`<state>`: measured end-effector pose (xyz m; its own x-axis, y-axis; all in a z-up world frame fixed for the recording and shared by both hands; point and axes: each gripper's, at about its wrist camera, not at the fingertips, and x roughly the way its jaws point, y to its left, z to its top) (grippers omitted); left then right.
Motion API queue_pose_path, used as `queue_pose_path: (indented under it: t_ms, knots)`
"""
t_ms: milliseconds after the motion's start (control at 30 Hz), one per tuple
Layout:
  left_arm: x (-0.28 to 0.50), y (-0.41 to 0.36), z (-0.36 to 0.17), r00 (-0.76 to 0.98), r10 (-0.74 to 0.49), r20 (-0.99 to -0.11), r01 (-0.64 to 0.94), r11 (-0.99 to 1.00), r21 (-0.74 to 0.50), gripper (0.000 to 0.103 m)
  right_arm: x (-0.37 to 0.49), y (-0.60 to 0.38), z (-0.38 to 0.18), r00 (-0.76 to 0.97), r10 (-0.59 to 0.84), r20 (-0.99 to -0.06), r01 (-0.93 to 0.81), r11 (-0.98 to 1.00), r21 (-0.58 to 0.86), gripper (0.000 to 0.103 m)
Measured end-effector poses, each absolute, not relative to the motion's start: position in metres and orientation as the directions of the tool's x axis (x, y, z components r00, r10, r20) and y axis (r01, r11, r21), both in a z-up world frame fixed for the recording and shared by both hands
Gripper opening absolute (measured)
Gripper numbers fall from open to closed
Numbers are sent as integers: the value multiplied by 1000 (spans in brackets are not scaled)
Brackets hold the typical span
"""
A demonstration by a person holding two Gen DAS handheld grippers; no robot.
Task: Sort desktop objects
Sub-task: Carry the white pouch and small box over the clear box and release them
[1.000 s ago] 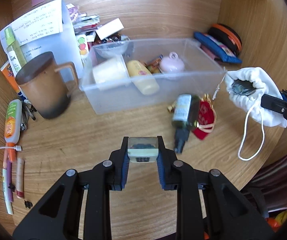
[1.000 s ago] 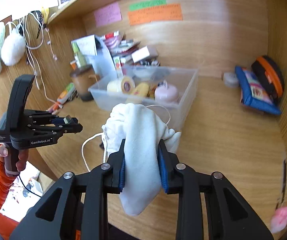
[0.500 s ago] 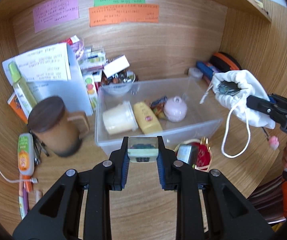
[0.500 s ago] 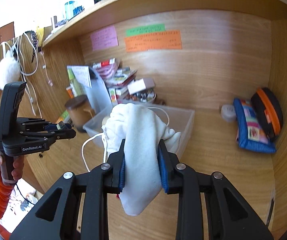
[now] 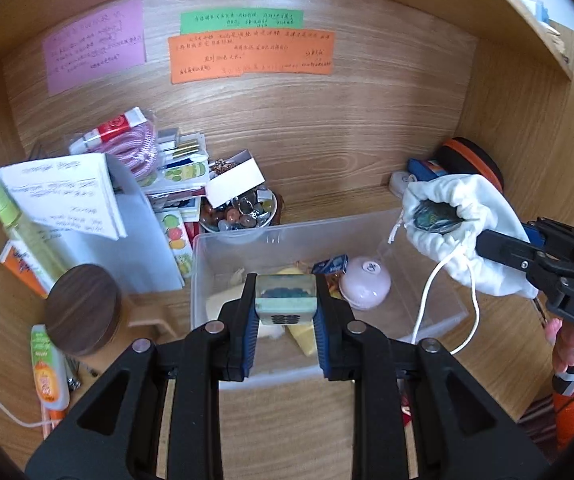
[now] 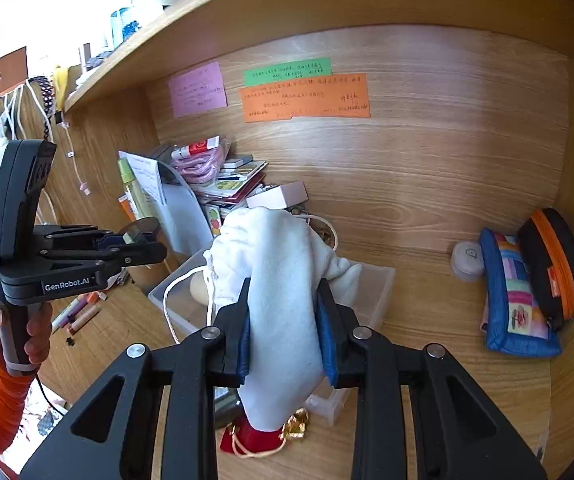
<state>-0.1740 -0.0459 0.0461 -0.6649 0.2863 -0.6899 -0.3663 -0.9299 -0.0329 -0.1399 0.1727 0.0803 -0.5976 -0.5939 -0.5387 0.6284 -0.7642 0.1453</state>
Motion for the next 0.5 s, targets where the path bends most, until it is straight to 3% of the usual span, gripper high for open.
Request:
queue_pose_path:
  t_ms: [500]
  knots:
    - [-242, -24, -9, -570, 288, -770, -396, -917, -50, 24, -197, 140, 43, -542, -579, -609, 627, -762, 166, 25]
